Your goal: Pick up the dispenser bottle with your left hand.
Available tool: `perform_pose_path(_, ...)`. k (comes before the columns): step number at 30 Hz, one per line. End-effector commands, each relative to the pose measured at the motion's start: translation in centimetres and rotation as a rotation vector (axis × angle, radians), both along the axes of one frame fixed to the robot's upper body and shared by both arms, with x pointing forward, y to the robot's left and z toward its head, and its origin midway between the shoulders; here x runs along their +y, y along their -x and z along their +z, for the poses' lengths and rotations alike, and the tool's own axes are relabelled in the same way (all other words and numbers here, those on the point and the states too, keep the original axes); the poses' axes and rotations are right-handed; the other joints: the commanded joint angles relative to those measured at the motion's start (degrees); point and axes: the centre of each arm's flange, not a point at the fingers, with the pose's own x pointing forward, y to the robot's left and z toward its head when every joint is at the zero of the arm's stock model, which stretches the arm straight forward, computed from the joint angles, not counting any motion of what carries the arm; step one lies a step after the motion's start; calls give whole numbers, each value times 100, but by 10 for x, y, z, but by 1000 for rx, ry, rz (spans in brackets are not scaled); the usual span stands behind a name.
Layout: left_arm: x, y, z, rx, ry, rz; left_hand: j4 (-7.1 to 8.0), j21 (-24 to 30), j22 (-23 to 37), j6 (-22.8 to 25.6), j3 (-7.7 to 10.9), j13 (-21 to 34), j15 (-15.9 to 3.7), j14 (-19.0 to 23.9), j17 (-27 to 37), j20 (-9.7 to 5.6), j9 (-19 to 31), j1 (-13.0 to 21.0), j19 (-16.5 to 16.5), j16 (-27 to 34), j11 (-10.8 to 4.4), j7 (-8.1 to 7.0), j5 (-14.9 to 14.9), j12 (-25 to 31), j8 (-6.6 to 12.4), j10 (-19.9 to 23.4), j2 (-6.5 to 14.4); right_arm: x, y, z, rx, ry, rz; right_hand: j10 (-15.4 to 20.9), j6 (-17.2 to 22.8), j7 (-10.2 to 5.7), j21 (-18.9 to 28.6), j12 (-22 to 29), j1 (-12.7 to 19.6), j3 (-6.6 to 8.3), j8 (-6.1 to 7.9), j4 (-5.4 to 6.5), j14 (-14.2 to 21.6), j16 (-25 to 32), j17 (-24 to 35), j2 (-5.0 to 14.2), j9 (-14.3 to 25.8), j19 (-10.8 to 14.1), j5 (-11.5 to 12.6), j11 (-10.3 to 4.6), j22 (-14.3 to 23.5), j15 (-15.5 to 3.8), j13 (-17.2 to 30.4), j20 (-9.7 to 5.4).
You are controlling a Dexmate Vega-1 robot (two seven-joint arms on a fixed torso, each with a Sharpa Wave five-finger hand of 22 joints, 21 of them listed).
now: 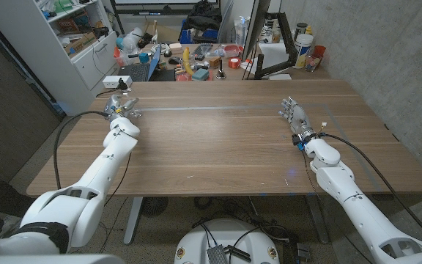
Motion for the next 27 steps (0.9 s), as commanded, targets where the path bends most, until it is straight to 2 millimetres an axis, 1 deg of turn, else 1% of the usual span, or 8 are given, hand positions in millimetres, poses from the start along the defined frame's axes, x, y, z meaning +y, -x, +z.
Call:
perform_pose_path(1,2,-4,-1,-44,34,-4,96,13,6,353,11,6,-88,342,18,-105,-11,36,377,81,-69,220,20,62,25,374,195,2,-1,1,2,6,-10,41,71,0,-7,35,49,-4,19,3,42,7,14,327,19,27,34,9,19,-30,29,-527)
perform_pose_path(3,3,-4,-1,-45,40,-10,129,31,3,377,15,5,-117,431,23,-143,-14,30,518,95,-73,129,14,48,-2,418,271,2,0,1,4,4,-10,41,70,1,-11,34,48,-6,18,4,41,6,15,329,19,29,34,7,19,-24,29,-527)
perform_pose_path(4,3,-5,-2,-51,45,-8,148,-17,-4,109,-4,0,-145,582,16,-148,-19,54,624,89,-52,-360,-12,30,-195,556,330,2,0,0,4,4,-12,42,71,-3,-13,34,48,-7,18,4,42,6,15,328,19,28,35,12,19,-27,29,-530)
perform_pose_path(5,3,-5,-2,-57,44,-9,154,-44,-4,-22,-17,-3,-149,680,11,-142,-15,71,689,87,-70,-642,-27,23,-295,646,359,2,0,0,5,4,-13,40,72,-2,-14,33,47,-9,18,5,42,5,15,327,19,30,34,12,19,-25,29,-528)
perform_pose_path(7,4,-5,-2,-61,48,-6,156,-27,-6,-79,7,-5,-212,1015,9,-204,-3,158,1001,141,-101,-850,-56,59,-403,958,485,2,1,-1,6,2,-13,41,70,0,-18,32,49,-9,17,3,42,4,14,328,19,30,35,12,19,-26,29,-526)
perform_pose_path(15,4,-4,-2,-95,64,-3,19,54,-6,-145,149,-14,-469,1981,12,-474,27,611,1917,270,-233,-853,-181,59,-635,1646,769,1,2,-1,3,1,-18,43,70,1,-33,30,45,-20,14,6,42,2,16,325,19,36,36,11,19,-22,29,-526)
perform_pose_path(25,6,-1,-3,-134,89,11,-61,233,8,279,329,-16,-1165,3379,10,-990,61,1084,2931,459,-437,-345,-255,3,-658,2461,1036,1,2,0,-1,3,-18,46,75,4,-56,27,43,-32,13,7,42,-3,16,320,19,41,37,7,20,-21,29,-520)
perform_pose_path(27,6,-1,-3,-143,93,7,-61,270,12,432,341,-17,-1212,3535,-2,-1061,64,1121,3064,458,-427,-227,-267,-13,-628,2550,1041,1,2,0,-2,3,-17,42,76,4,-61,25,40,-35,13,10,39,-4,17,320,19,40,37,1,20,-23,29,-523)
